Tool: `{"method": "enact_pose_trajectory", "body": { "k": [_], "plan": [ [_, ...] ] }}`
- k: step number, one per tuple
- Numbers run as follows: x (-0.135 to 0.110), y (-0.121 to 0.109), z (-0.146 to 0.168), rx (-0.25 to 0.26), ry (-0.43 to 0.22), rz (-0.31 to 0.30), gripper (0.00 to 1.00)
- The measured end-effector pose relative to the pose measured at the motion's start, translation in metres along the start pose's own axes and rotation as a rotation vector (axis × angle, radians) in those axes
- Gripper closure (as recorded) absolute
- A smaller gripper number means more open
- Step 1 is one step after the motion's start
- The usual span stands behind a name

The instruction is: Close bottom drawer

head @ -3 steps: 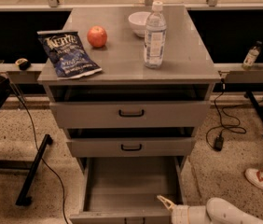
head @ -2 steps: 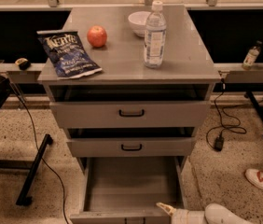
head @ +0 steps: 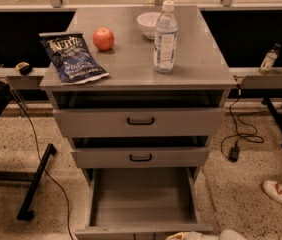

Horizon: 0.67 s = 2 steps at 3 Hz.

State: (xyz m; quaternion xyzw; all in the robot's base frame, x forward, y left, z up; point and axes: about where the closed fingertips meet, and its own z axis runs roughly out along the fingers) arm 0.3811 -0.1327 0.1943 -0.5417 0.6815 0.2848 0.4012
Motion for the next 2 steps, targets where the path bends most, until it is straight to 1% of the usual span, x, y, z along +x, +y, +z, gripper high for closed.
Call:
{"method": "enact_pose_trajectory", "body": {
  "k": [1, 2],
  "plan": [
    [0.017, 0.000, 0.004, 0.020, -0.021, 0.004, 0.87],
    [0.024, -0.005, 0.016, 0.052, -0.022, 0.007, 1.00]
  ]
}}
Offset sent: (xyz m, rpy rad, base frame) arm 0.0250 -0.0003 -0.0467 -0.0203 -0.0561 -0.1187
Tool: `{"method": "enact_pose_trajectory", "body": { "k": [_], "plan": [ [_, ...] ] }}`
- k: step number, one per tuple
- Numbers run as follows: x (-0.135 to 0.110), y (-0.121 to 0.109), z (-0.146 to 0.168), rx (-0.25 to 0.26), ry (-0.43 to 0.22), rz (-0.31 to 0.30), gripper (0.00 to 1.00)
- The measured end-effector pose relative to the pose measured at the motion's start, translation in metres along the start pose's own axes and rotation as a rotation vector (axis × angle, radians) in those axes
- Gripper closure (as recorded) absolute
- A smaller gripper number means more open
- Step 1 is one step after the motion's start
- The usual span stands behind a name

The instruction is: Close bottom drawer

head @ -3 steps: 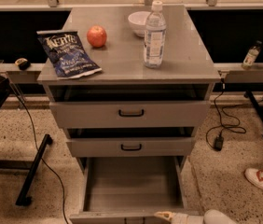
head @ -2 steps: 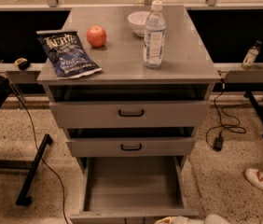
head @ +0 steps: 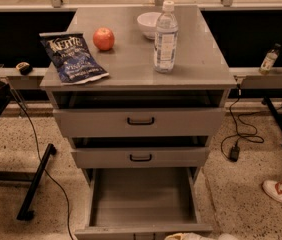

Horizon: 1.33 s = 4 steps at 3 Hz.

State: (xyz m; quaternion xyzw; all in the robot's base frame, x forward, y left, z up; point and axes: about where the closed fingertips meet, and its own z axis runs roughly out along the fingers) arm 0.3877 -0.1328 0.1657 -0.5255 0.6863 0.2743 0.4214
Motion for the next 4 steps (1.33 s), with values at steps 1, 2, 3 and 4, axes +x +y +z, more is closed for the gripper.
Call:
{"method": "enact_pose_trajectory", "body": {
  "k": [1, 2, 3, 4],
  "plan": [
    [0.009, -0.013, 0.014, 0.086, 0.009, 0.039, 1.00],
    [0.014, -0.022, 0.022, 0.207, 0.010, 0.096, 1.00],
    [0.011, -0.034, 0.027, 0.306, 0.006, 0.111, 1.00],
    [0.006, -0.052, 0.036, 0.375, -0.007, 0.108, 1.00]
  ]
}}
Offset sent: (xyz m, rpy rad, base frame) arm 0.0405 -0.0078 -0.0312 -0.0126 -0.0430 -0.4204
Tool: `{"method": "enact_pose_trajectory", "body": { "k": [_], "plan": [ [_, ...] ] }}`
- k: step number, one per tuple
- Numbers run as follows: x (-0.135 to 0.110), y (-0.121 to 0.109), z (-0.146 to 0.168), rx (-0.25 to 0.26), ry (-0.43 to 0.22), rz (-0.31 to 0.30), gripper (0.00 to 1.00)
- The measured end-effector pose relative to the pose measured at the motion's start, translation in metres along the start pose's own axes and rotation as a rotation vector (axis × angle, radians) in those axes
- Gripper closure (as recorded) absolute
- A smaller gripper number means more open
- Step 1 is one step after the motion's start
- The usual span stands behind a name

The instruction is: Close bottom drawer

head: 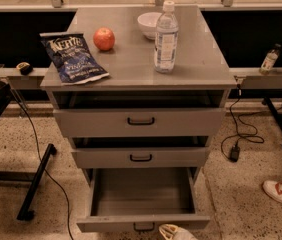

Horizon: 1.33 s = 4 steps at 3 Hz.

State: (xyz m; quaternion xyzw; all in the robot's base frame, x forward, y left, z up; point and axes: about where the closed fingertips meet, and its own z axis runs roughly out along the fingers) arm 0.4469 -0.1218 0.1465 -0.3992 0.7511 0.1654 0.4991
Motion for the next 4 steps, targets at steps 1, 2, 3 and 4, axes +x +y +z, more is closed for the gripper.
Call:
{"method": "enact_pose_trajectory", "body": {
  "k": [1, 2, 3, 4],
  "plan": [
    [-0.008, -0.018, 0.019, 0.026, -0.040, -0.011, 1.00],
    [-0.017, -0.036, 0.041, 0.023, -0.089, -0.018, 1.00],
    [-0.031, -0.061, 0.066, -0.017, -0.165, -0.049, 1.00],
    [-0.048, -0.079, 0.089, -0.086, -0.253, -0.063, 1.00]
  ]
}}
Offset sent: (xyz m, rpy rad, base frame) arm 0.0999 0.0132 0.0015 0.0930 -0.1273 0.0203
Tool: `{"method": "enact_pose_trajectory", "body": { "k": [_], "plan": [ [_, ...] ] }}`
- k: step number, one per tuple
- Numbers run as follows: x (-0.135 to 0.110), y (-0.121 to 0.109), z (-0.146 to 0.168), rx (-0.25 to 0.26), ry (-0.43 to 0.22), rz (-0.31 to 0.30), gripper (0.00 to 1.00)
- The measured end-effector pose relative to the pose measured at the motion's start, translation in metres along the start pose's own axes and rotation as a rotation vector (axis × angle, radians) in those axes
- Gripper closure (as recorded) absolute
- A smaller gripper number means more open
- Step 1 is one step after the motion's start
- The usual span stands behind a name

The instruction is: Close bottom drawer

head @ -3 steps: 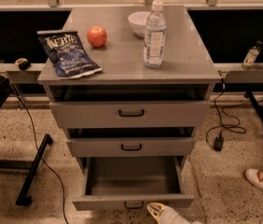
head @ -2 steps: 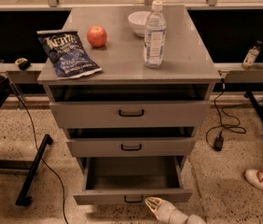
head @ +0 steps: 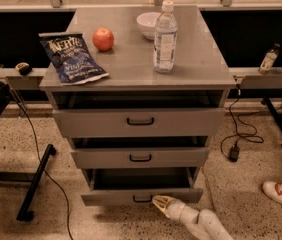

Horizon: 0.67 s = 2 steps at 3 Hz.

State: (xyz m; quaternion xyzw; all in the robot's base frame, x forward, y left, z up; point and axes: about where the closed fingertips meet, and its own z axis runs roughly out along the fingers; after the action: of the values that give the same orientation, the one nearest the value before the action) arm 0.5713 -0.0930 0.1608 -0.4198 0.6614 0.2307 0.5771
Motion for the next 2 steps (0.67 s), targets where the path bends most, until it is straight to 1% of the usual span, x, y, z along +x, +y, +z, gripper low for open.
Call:
{"method": "enact_pose_trajectory", "body": {
  "k": [1, 2],
  "plan": [
    [-0.015, -0.033, 0.012, -0.051, -0.062, -0.022, 1.00],
    [-0.027, -0.066, 0.025, -0.089, -0.098, -0.023, 1.00]
  ]
}}
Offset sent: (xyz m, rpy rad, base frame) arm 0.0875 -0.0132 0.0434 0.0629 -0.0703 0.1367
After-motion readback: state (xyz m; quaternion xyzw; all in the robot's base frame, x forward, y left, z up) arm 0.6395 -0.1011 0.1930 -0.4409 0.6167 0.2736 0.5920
